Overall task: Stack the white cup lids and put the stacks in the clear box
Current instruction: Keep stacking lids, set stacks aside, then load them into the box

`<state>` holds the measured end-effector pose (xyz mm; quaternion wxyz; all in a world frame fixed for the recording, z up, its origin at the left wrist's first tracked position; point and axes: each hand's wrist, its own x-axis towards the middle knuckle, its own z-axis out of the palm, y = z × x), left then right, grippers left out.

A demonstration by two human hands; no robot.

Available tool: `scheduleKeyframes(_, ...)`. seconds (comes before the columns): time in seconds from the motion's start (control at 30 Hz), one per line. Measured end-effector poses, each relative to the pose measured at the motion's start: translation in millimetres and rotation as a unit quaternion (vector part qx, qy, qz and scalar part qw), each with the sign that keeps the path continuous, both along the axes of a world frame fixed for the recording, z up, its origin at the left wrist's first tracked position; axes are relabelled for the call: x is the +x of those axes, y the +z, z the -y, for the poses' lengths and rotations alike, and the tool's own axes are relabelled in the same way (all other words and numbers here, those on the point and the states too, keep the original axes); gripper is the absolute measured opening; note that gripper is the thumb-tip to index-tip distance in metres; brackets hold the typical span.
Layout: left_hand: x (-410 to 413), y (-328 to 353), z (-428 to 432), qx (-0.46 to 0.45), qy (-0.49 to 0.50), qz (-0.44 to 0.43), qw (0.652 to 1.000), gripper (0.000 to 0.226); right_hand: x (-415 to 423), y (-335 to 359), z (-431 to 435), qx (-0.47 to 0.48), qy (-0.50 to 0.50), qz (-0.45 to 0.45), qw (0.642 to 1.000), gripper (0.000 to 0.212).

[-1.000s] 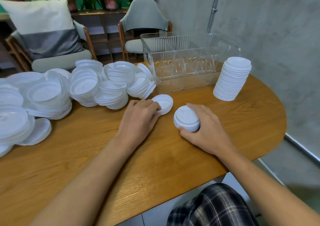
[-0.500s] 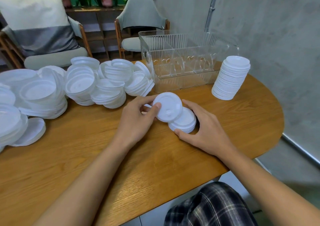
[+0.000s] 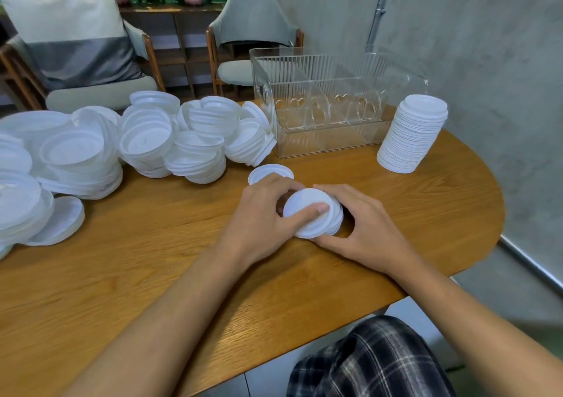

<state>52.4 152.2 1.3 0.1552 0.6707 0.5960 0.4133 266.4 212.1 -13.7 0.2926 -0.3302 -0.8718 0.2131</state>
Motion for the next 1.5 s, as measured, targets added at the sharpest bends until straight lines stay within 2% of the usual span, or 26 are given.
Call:
scheduleKeyframes(0.1,1,-1,2,-0.008,0.001,-0.036,0.999,0.073,0,0,0,-0.003,-0.004,-0.002,1.000,0.072)
scheduleKeyframes(0.2,0,4,3,0.001,-0.010,-0.013,1.000,0.069,-1,1,1,-0.008,-0.004,-0.005,1.000,0.080)
scheduleKeyframes(0.4,-5,10,4,-0.022,-0.071,0.052,0.996,0.081,0,5,3,-0.043,0.004,-0.006,0.999,0.103)
scheduleKeyframes(0.67,-6,5,3,-0.042,-0.105,0.074,0.991,0.082,-1,4,3,-0.019,-0.002,-0.012,1.000,0.098)
scheduleKeyframes(0.83,-2,2,3,-0.051,-0.090,0.084,0.991,0.080,-2,1,1,-0.015,0.003,0.008,1.000,0.099)
scheduleKeyframes(1.03,-4,3,2,-0.057,-0.091,0.021,0.994,0.083,-1,3,3,-0.030,0.002,0.034,0.999,0.106)
scheduleKeyframes(1.1,-6,3,2,-0.053,-0.106,-0.005,0.993,0.078,-1,4,4,-0.028,0.002,0.031,0.999,0.103)
scheduleKeyframes(1.17,-11,4,2,-0.015,-0.098,-0.024,0.995,0.064,-2,3,4,-0.025,-0.006,0.026,0.999,0.101)
scheduleKeyframes(1.23,-21,4,2,0.037,-0.043,-0.024,0.998,0.045,-2,5,5,-0.027,-0.019,0.030,0.999,0.100)
scheduleKeyframes(1.3,-32,3,-2,0.070,0.013,-0.059,0.996,0.030,-2,5,6,-0.029,-0.027,0.034,0.999,0.099)
scheduleKeyframes(1.4,-40,-5,-8,0.024,0.028,-0.127,0.991,0.026,-2,4,6,-0.026,-0.031,0.034,0.999,0.098)
scheduleKeyframes(1.5,-42,-10,-9,-0.005,0.025,-0.129,0.991,0.018,-1,2,4,-0.029,-0.036,0.040,0.998,0.099)
